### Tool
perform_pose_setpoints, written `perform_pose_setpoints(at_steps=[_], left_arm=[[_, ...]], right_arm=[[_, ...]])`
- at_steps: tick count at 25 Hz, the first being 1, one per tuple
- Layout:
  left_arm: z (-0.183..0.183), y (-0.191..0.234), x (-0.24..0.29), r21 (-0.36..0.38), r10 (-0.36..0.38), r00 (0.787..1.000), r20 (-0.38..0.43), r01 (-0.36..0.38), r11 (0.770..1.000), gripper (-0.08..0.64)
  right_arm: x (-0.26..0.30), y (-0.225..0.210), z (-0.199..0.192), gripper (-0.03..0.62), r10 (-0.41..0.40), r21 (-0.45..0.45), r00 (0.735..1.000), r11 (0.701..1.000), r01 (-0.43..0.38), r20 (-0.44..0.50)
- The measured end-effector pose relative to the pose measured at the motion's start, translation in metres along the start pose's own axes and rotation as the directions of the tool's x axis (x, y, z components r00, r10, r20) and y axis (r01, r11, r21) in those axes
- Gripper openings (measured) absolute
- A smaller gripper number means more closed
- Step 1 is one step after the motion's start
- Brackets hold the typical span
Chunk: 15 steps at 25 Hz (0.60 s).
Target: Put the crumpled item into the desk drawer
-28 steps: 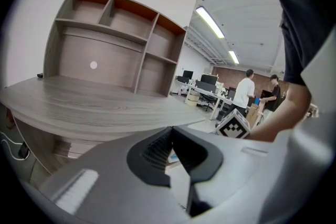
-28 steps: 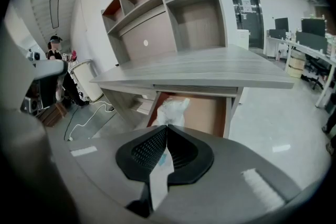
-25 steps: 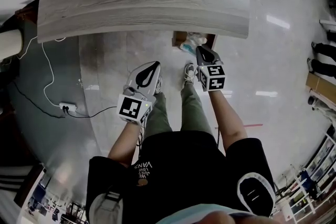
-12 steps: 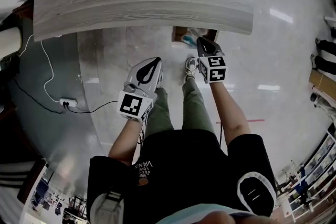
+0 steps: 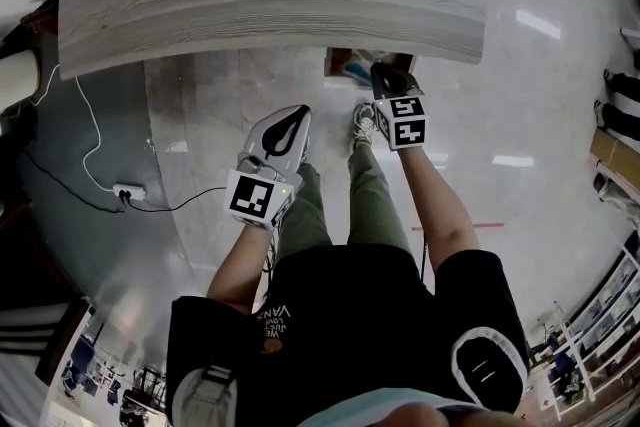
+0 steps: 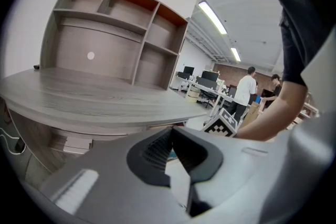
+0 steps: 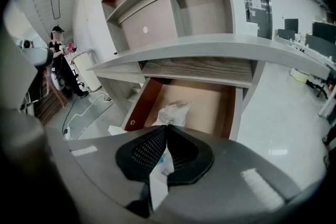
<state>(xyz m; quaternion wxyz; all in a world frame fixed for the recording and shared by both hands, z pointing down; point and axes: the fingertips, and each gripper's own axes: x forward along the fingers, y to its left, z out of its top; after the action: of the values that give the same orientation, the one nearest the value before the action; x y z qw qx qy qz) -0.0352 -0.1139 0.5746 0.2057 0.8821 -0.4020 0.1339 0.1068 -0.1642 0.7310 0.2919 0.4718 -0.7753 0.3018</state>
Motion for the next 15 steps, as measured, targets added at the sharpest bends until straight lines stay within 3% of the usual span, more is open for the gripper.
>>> perform_pose_setpoints(at_steps=[15], left_arm=[[-0.0086,0.0013,0.0015,0.013,-0.001,1.0,-0.018,0.001,1.0,0.052]], right_arm=[[0.0054,-0.0029,-0.0061,0.012,-0.034,-0.048,0.999,0.998,0.032,-0.038]])
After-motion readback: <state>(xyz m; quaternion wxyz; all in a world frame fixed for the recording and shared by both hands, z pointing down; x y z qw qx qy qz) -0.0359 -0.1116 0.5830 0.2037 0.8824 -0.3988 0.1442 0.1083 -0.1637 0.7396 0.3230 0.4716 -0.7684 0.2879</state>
